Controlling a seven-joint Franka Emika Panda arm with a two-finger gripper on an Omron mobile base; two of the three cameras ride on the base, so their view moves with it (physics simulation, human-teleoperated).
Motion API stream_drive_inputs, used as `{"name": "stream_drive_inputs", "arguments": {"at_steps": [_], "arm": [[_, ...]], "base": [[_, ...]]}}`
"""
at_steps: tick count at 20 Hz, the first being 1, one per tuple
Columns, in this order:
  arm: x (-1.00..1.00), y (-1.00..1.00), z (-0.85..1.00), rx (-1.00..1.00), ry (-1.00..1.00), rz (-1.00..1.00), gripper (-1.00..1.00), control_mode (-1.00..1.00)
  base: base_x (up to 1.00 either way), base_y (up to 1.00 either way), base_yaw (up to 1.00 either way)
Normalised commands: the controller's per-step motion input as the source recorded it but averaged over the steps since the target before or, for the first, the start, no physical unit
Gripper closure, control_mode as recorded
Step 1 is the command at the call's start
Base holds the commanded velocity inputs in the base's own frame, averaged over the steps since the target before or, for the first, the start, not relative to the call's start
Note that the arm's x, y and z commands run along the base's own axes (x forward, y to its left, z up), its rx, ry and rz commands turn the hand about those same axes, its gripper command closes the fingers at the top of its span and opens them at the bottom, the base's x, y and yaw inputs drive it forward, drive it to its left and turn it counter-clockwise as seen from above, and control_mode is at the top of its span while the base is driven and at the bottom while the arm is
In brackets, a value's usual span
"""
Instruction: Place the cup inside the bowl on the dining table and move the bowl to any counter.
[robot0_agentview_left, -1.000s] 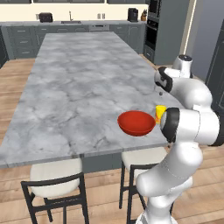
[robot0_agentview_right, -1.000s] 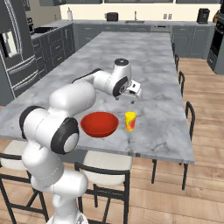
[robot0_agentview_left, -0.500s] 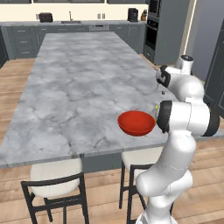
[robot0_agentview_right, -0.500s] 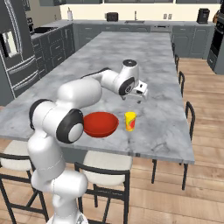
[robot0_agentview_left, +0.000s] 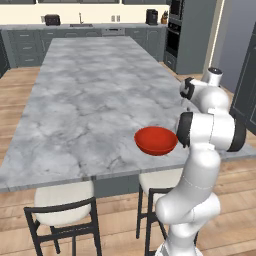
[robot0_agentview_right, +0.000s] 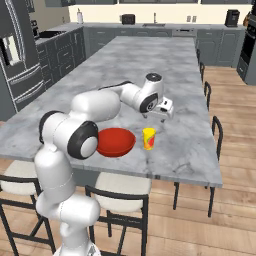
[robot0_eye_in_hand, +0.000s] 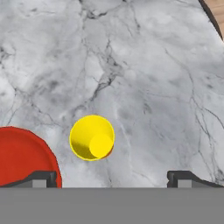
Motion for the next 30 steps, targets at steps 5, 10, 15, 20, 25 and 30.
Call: {"name": "stream_drive_inputs", "arguments": {"at_steps": [5, 10, 15, 20, 25, 30], "arm": [[0.01, 0.00, -0.17, 0.03, 0.00, 0.00, -1.00, -1.00], [0.00, 0.00, -0.12, 0.04, 0.00, 0.00, -1.00, -1.00], [0.00, 0.00, -0.10, 0.03, 0.00, 0.00, -1.00, -1.00], [0.00, 0.00, -0.21, 0.00, 0.01, 0.00, -1.00, -1.00], [0.00, 0.00, -0.24, 0.00, 0.00, 0.00, -1.00, -1.00], [0.10, 0.00, -0.14, 0.02, 0.00, 0.00, -1.00, -1.00]], "base": [[0.00, 0.00, 0.00], [0.00, 0.00, 0.00], [0.00, 0.00, 0.00], [0.00, 0.00, 0.00], [0.00, 0.00, 0.00], [0.00, 0.00, 0.00]]}}
